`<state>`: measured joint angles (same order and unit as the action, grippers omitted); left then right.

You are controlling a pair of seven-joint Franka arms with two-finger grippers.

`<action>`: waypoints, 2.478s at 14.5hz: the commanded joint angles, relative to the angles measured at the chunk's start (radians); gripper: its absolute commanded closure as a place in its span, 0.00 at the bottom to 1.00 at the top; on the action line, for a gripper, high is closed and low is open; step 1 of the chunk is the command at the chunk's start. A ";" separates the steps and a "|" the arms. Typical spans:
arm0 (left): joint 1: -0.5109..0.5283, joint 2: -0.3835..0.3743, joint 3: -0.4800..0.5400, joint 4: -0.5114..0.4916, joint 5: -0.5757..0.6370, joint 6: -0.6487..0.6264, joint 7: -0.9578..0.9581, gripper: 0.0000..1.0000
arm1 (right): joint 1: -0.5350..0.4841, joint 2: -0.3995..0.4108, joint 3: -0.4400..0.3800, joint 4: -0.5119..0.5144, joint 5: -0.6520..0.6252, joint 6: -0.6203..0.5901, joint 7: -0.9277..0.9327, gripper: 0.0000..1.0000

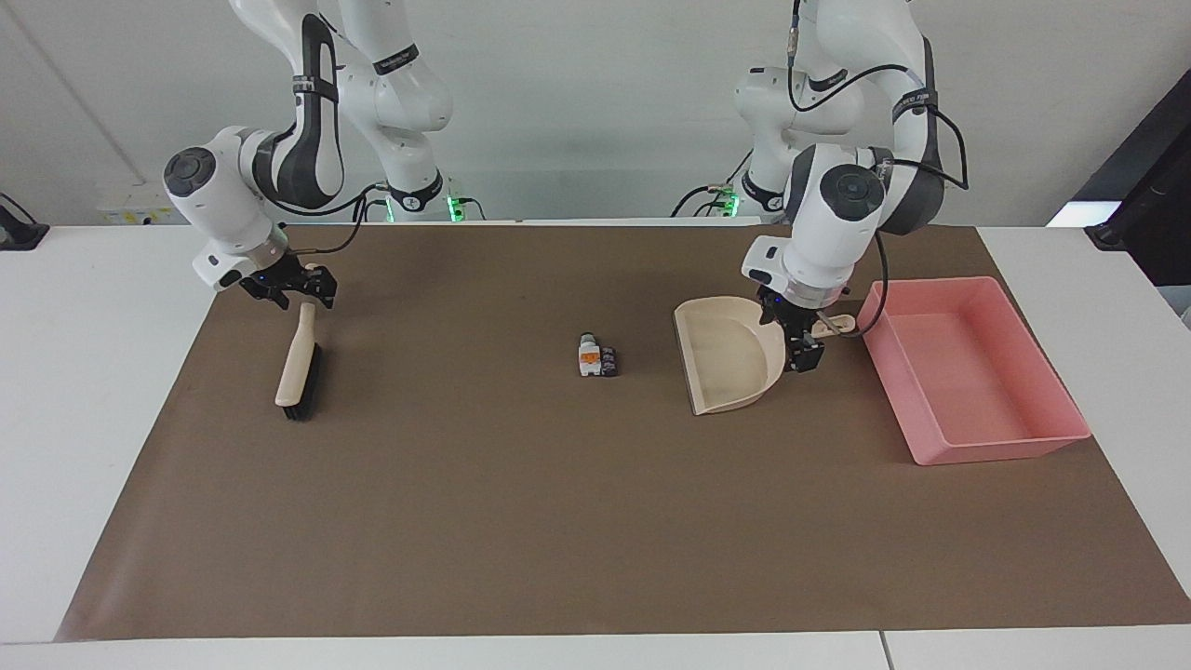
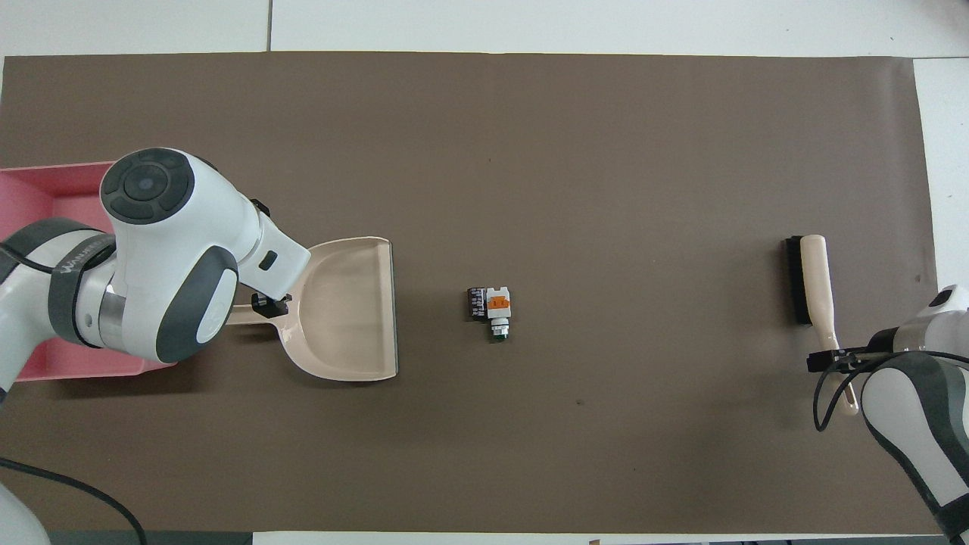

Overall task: Clean e-waste and dump in bin
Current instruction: 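Reach the left gripper to the dustpan handle while the right gripper reaches the brush, then lift the brush with the right gripper toward the electronic part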

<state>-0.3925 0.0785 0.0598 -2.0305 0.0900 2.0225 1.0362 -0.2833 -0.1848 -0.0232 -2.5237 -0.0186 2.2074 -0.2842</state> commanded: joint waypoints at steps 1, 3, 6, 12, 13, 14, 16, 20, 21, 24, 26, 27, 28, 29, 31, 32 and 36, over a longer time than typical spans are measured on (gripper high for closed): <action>-0.005 -0.081 -0.005 -0.124 0.129 0.025 -0.106 0.06 | -0.007 -0.021 0.009 -0.018 0.009 0.006 -0.021 0.40; -0.009 -0.092 -0.006 -0.149 0.187 0.056 -0.137 0.06 | -0.005 -0.019 0.009 -0.009 0.009 0.000 -0.021 0.44; -0.005 -0.091 -0.006 -0.201 0.255 0.082 -0.137 0.06 | -0.005 -0.019 0.009 -0.009 0.009 0.000 -0.021 0.48; -0.002 -0.091 -0.006 -0.235 0.277 0.117 -0.140 0.07 | -0.004 0.001 0.019 0.055 0.019 -0.072 0.003 1.00; 0.000 -0.091 -0.005 -0.246 0.277 0.136 -0.139 0.07 | 0.012 0.005 0.023 0.083 0.019 -0.101 0.031 1.00; 0.000 -0.092 -0.005 -0.255 0.277 0.143 -0.139 0.07 | 0.056 0.005 0.022 0.103 0.019 -0.126 0.057 1.00; 0.001 -0.100 -0.005 -0.272 0.296 0.145 -0.139 0.08 | 0.119 0.001 0.025 0.141 0.019 -0.190 0.097 1.00; 0.001 -0.109 -0.005 -0.297 0.303 0.157 -0.139 0.13 | 0.378 -0.001 0.025 0.209 0.016 -0.305 0.375 1.00; 0.001 -0.111 -0.006 -0.297 0.303 0.156 -0.139 0.19 | 0.454 -0.004 0.025 0.207 0.016 -0.311 0.483 1.00; -0.006 -0.114 -0.006 -0.290 0.304 0.121 -0.130 0.99 | 0.645 -0.001 0.025 0.207 0.014 -0.321 0.695 1.00; -0.009 -0.117 -0.009 -0.286 0.304 0.102 -0.119 1.00 | 0.743 0.024 0.025 0.209 0.014 -0.305 0.799 1.00; -0.012 -0.114 -0.011 -0.272 0.304 0.099 -0.102 1.00 | 0.778 0.040 0.025 0.223 0.014 -0.305 0.844 1.00; -0.014 -0.111 -0.011 -0.267 0.304 0.099 -0.081 1.00 | 0.805 0.065 0.025 0.241 0.016 -0.304 0.882 1.00; -0.014 -0.111 -0.012 -0.266 0.304 0.099 -0.067 1.00 | 0.822 0.086 0.028 0.255 0.017 -0.293 0.907 1.00; -0.023 -0.106 -0.015 -0.260 0.304 0.113 -0.064 1.00 | 0.852 0.111 0.028 0.269 0.020 -0.246 0.930 1.00; -0.055 -0.103 -0.014 -0.243 0.304 0.110 -0.065 1.00 | 0.857 0.123 0.029 0.282 0.040 -0.244 0.930 1.00; -0.140 -0.080 -0.011 -0.194 0.306 0.088 -0.064 0.99 | 0.920 0.188 0.029 0.327 0.052 -0.245 0.941 1.00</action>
<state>-0.4961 -0.0057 0.0399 -2.2472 0.3746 2.1371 0.9682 0.6162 -0.0359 0.0090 -2.2373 0.0191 1.9647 0.6405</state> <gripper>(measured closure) 0.665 0.744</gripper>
